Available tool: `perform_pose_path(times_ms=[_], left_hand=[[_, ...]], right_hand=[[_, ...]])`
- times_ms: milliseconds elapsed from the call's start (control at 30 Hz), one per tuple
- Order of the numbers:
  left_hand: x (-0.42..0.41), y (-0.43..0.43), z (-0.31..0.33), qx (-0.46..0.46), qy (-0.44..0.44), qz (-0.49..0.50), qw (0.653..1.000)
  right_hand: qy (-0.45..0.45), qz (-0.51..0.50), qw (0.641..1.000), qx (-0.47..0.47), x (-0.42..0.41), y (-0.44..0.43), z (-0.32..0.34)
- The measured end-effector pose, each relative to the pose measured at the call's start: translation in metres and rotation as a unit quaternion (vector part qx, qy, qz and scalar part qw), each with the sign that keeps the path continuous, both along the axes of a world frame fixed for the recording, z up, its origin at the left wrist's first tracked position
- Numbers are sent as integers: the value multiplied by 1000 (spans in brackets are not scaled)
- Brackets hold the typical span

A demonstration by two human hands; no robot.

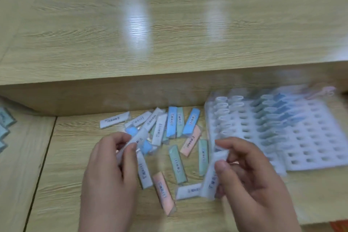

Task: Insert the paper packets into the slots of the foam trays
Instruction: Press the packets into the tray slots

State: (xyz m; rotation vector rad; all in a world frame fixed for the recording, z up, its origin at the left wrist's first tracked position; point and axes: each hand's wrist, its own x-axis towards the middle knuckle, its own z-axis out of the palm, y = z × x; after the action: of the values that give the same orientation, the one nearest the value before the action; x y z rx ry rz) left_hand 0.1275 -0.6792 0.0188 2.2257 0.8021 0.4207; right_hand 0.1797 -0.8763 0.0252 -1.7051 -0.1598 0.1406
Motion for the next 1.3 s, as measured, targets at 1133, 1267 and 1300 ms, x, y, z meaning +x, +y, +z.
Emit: perform_pose_path(times_ms=[1133, 1267, 1300], left_hand=[[100, -129, 2, 200, -61, -217, 954], [100, -129, 0, 201, -26, -229, 952], [101, -130, -1, 208, -12, -232, 950]], right_hand=[[-259, 94, 895, -352, 133, -59, 1], [-267, 126, 876, -381, 129, -60, 2], [-261, 134, 874, -387, 129, -60, 3]])
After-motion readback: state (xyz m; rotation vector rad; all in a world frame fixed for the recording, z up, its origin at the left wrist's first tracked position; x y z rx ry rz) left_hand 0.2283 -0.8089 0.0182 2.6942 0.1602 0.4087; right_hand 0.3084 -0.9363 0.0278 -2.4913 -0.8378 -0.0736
